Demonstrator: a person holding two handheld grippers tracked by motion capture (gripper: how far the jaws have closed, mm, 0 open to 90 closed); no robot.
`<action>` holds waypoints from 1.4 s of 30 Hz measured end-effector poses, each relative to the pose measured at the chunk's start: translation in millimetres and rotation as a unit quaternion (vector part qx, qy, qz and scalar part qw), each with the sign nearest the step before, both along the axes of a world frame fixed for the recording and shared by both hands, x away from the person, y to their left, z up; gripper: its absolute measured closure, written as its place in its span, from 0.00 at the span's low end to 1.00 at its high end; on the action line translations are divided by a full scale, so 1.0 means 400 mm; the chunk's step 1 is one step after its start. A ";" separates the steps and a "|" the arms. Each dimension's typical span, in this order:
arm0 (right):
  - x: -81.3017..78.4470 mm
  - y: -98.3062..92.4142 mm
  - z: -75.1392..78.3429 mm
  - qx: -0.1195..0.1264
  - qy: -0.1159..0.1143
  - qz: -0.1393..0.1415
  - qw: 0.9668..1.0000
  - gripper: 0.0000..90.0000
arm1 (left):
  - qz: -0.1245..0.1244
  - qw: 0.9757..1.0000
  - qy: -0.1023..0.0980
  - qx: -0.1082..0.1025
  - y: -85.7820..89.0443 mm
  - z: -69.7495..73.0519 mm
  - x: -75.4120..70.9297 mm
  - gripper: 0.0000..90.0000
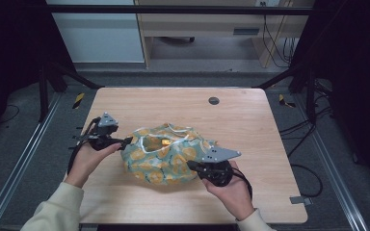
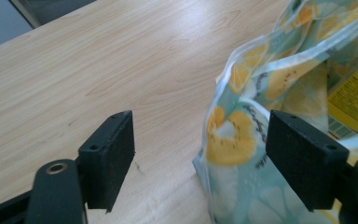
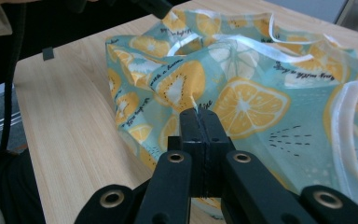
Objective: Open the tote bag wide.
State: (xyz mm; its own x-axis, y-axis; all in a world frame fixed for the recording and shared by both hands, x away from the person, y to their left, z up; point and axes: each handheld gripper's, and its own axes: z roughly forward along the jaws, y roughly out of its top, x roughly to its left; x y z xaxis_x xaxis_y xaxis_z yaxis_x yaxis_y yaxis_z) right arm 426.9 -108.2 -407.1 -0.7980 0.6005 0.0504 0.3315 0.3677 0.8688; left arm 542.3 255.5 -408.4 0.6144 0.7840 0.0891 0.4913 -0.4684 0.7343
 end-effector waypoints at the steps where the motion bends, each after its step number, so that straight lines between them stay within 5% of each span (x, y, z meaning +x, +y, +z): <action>1: 0.000 0.000 -0.007 0.001 0.004 0.000 1.000 1.00 | -0.003 1.000 0.007 -0.003 -0.006 -0.003 0.011 0.24; 4: 0.001 0.000 -0.013 -0.001 0.006 0.002 1.000 1.00 | -0.015 0.999 0.029 -0.006 -0.029 -0.013 0.037 0.23; 9: 0.004 -0.003 -0.021 0.000 0.012 0.002 1.000 1.00 | -0.030 0.998 0.041 0.030 -0.076 -0.029 0.060 0.26; 11: 0.005 -0.008 -0.026 0.002 0.016 0.000 1.000 1.00 | -0.030 0.998 0.041 0.040 -0.088 -0.035 0.065 0.42; 13: 0.005 -0.009 -0.028 0.002 0.018 -0.003 1.000 1.00 | -0.032 0.997 0.046 0.046 -0.097 -0.041 0.070 0.44; 18: 0.009 -0.016 -0.032 0.004 0.021 -0.008 1.000 1.00 | -0.036 0.997 0.047 0.053 -0.102 -0.041 0.068 0.75; 21: 0.009 -0.017 -0.033 0.003 0.021 -0.010 1.000 1.00 | -0.042 0.997 0.040 0.047 -0.099 -0.030 0.062 0.93; 28: 0.010 -0.023 -0.041 0.001 0.024 -0.018 1.000 1.00 | -0.043 0.999 -0.017 0.008 -0.086 0.036 0.011 0.99; 33: 0.012 -0.030 -0.054 -0.004 0.034 -0.030 0.999 1.00 | -0.064 0.996 -0.051 -0.025 -0.080 0.082 -0.054 0.99; 42: 0.012 -0.033 -0.065 -0.007 0.042 -0.037 0.998 1.00 | -0.106 0.990 -0.068 -0.056 -0.066 0.122 -0.150 0.99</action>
State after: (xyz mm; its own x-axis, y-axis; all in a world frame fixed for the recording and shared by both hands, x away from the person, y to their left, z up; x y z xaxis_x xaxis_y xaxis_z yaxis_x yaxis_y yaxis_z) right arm 431.5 -121.5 -433.1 -0.7449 0.6588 0.1053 0.4291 0.3522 0.8318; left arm 482.5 229.3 -359.7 0.7549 0.6479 0.1019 0.2834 -0.4623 0.8402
